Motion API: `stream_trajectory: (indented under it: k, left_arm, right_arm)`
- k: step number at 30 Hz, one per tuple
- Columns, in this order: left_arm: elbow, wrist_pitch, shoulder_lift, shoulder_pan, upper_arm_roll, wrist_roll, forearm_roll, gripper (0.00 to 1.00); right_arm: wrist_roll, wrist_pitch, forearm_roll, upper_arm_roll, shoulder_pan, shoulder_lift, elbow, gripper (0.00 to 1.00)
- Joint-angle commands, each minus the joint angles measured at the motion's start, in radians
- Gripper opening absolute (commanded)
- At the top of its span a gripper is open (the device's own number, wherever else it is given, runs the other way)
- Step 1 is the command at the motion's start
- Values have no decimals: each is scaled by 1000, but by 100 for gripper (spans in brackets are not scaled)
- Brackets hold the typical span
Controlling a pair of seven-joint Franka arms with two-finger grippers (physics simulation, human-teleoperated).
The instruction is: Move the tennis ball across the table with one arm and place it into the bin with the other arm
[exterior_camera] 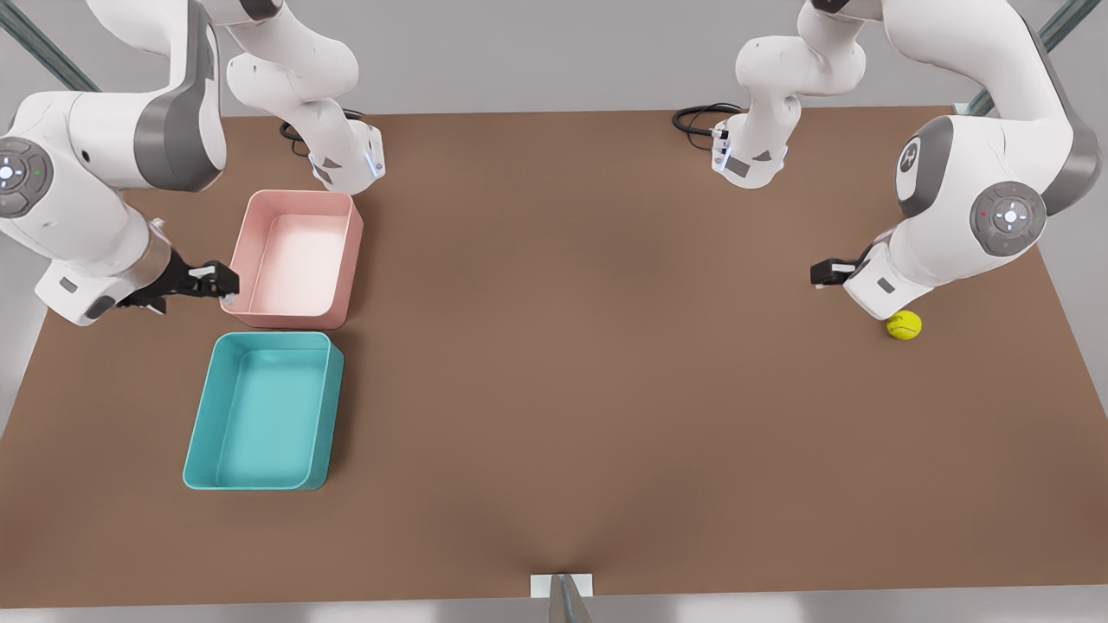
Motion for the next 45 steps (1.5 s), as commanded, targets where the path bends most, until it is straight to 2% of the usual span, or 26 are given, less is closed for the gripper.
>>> stream_trajectory:
  k: [1, 3, 4, 5, 6, 8, 10, 11, 14, 16, 18, 21, 26, 29, 31, 45]
  left_arm:
    - [0, 16, -1, 0, 1, 2, 0, 100]
    - [-10, 11, -1, 6, 9, 7, 0, 98]
    - [-26, 13, 1, 15, 12, 20, 1, 67]
    - [-38, 13, 14, 26, 33, 109, 12, 29]
    - [-58, 32, 24, 61, 67, 281, 12, 21]
    - [-105, 203, 57, 149, 112, 744, 16, 21]
    - [-105, 261, 128, 225, 112, 1002, 35, 21]
    - [-121, 350, 145, 250, 113, 1427, 87, 21]
    - [-161, 499, 257, 445, 119, 2096, 20, 21]
    - [-312, 700, 266, 515, 119, 2393, 13, 21]
    - [-337, 763, 280, 545, 119, 2567, 13, 21]
    - [-337, 870, 301, 551, 119, 2594, 89, 21]
    - [-403, 885, 329, 600, 119, 2754, 122, 21]
    - [-513, 1068, 327, 601, 119, 2691, 124, 21]
    - [-520, 1117, 343, 601, 119, 2680, 164, 21]
    - [-543, 1047, 355, 641, 136, 2529, 162, 21]
  right_arm:
    - [-56, 26, 0, -1, 0, -1, 0, 100]
    - [-52, 26, 0, -2, 2, 3, 0, 100]
    - [-58, 19, 3, -8, 7, 12, 0, 100]
    - [-58, 9, 11, -8, 2, 28, 0, 100]
    - [-58, 12, 11, -8, 2, 31, 0, 100]
    - [-58, 28, 11, -8, 2, 52, 11, 100]
    - [-56, 42, 18, -14, -4, 68, 7, 100]
    - [-56, 45, 20, -14, -12, 72, 8, 100]
    - [-48, 60, 20, -14, -10, 72, 11, 100]
    - [-48, 63, 28, -14, -10, 71, 11, 100]
    - [-44, 57, 28, -10, -6, 65, 11, 100]
    - [-47, 62, 28, -13, -7, 72, 10, 100]
    - [-47, 62, 37, -11, -7, 78, 8, 100]
    - [-47, 62, 41, -13, -10, 80, 5, 100]
    - [-47, 62, 49, -13, -10, 83, 5, 100]
    - [-56, 60, 58, -14, -12, 91, 2, 100]
